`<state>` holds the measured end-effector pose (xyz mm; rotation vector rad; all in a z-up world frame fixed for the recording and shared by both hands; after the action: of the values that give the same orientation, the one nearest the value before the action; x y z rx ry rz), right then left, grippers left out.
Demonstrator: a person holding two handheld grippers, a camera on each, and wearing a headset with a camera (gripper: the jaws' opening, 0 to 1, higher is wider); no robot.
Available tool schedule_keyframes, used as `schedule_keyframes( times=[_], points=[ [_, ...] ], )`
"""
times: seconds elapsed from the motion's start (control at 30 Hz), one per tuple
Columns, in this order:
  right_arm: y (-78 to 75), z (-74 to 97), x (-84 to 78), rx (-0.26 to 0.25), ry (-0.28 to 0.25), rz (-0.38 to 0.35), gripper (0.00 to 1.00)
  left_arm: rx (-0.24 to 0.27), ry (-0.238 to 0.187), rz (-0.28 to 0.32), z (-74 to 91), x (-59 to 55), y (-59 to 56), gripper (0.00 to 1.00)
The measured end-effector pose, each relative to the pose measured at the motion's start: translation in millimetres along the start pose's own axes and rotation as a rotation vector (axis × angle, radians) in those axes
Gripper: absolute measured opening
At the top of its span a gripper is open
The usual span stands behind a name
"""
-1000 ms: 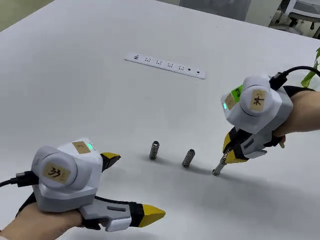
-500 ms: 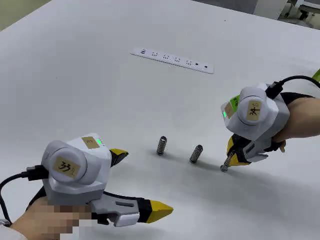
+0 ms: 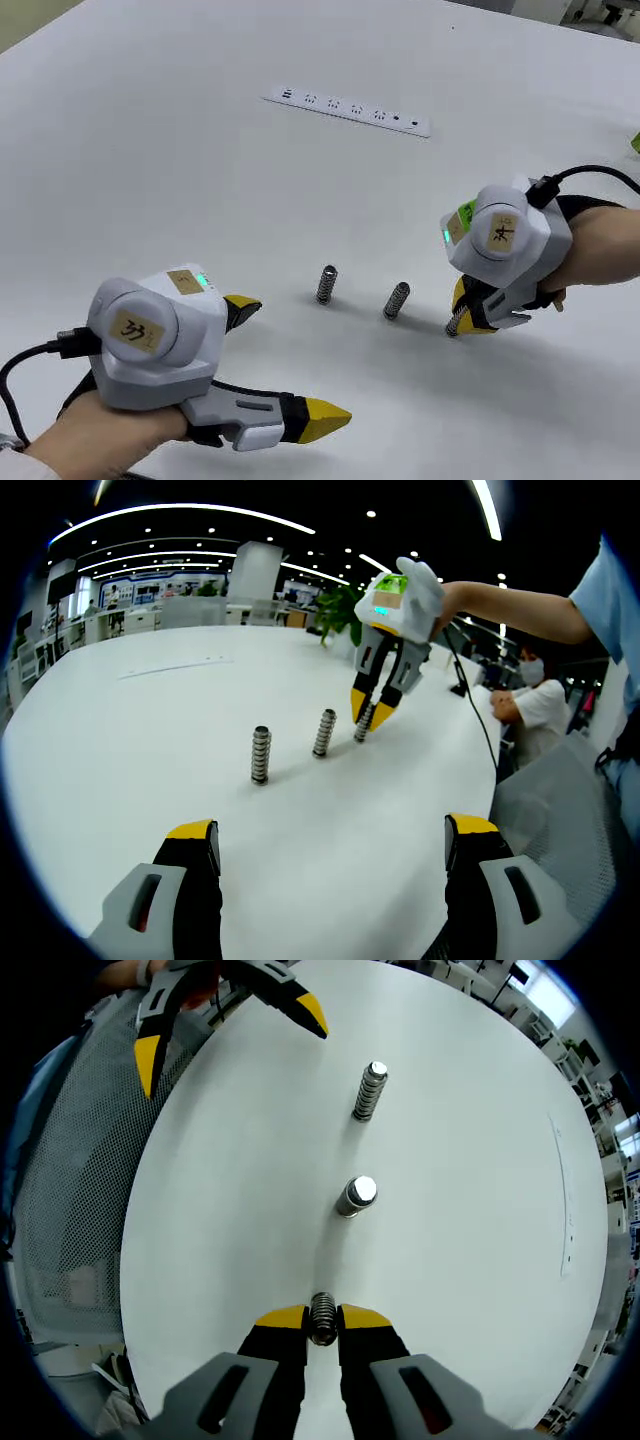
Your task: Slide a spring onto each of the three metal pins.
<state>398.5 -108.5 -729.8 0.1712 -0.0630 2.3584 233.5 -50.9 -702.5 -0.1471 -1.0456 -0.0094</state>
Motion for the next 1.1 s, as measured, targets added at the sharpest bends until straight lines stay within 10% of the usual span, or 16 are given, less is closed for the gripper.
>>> schedule_keyframes(
  times=[0.5,0.8,1.1],
  points=[
    [4.6,10.2,10.6,-0.018,-0.085,-0.02,0.41,-0.001,0.0,-0.006,-0.4,0.1,-2.0,0.94],
    [26.9,19.3,7.2,-0.064,-0.249,-0.192,0.75,-0.001,-0.015,-0.019,-0.4,3.2,-3.0,0.93],
    [67.1,23.4,-16.0,-0.116,-0.398,-0.419,0.87,0.007,-0.02,-0.012,-0.4,2.8,-2.1,0.92]
  ],
)
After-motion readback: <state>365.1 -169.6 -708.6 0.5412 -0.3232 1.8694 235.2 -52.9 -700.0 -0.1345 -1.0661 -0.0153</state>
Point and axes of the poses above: the centre of the closed fingertips' face, and the gripper's own axes: z roughly backward along the fingers, y roughly to its left, x roughly out of its top, the point moved 1 cm from there along z, roughly backward along the fingers, and after that the axes turned 9 degrees about -z, right-handed, at the moved point
